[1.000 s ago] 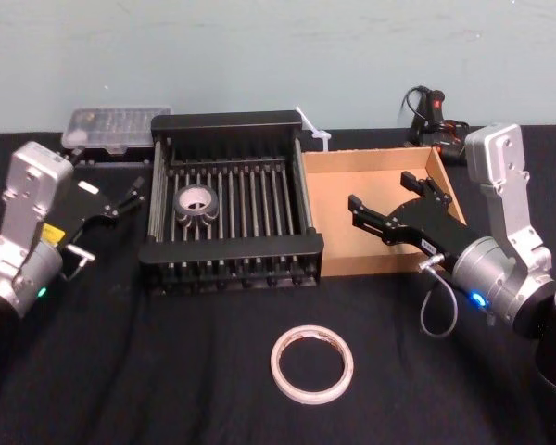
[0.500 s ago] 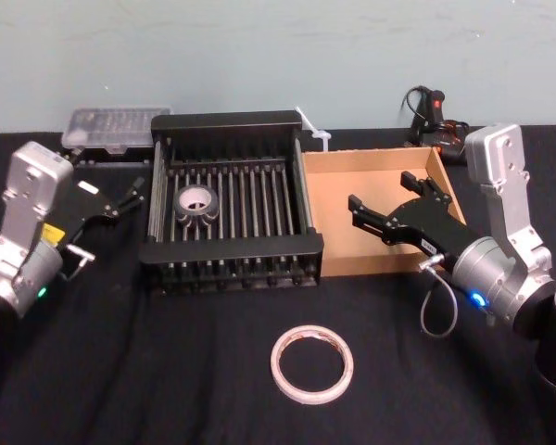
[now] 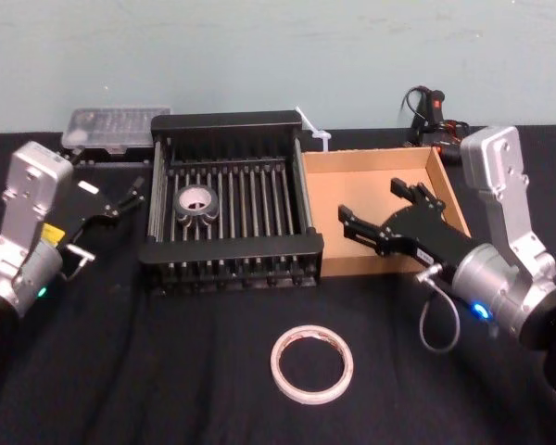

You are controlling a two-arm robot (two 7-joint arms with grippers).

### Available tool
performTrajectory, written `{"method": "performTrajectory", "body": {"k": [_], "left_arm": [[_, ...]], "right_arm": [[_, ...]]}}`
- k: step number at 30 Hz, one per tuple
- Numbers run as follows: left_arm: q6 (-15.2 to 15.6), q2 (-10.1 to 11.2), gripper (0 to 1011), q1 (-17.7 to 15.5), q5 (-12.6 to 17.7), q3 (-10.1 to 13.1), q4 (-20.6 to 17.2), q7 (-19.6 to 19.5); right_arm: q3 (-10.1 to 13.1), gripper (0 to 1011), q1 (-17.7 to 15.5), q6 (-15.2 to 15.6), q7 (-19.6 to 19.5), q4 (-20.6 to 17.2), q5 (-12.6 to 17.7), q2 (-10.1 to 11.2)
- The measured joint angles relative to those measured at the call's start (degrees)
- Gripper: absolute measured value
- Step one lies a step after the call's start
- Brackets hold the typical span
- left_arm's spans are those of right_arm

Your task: Pick up the white tape and place it into the black box , Pick up the silver tape and place it into the brown box.

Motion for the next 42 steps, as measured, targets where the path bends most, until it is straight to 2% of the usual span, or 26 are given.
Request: {"method": "performTrajectory", "body": {"k": [6, 16, 25, 34, 39, 42], "left_arm": [[0.0, 0.0, 1001, 0.0, 0.0, 0.0, 0.0, 0.0], [0.0, 0.0, 1001, 0.0, 0.0, 0.0, 0.0, 0.0], [0.0, 0.0, 1001, 0.0, 0.0, 0.0, 0.0, 0.0], [0.0, 0.0, 1001, 0.0, 0.0, 0.0, 0.0, 0.0], [0.0, 0.0, 1001, 0.0, 0.0, 0.0, 0.0, 0.0], [0.0, 0.0, 1001, 0.0, 0.0, 0.0, 0.0, 0.0]], "right_arm": [[0.4, 1002, -3.2, 2.1, -0.9, -4.3, -0.2, 1.8], [2.9, 1002, -10.0, 5.9, -1.0, -12.3, 0.7, 5.0], [3.6, 1003, -14.4, 7.4, -0.1, -15.6, 2.5, 7.1], [1.0, 1002, -15.0, 7.3, 0.4, -15.2, 1.7, 8.3], [-1.3, 1002, -14.1, 6.8, 0.9, -13.8, -0.1, 8.5], [-3.2, 1002, -13.0, 6.0, 1.4, -12.3, -2.2, 8.6]]}}
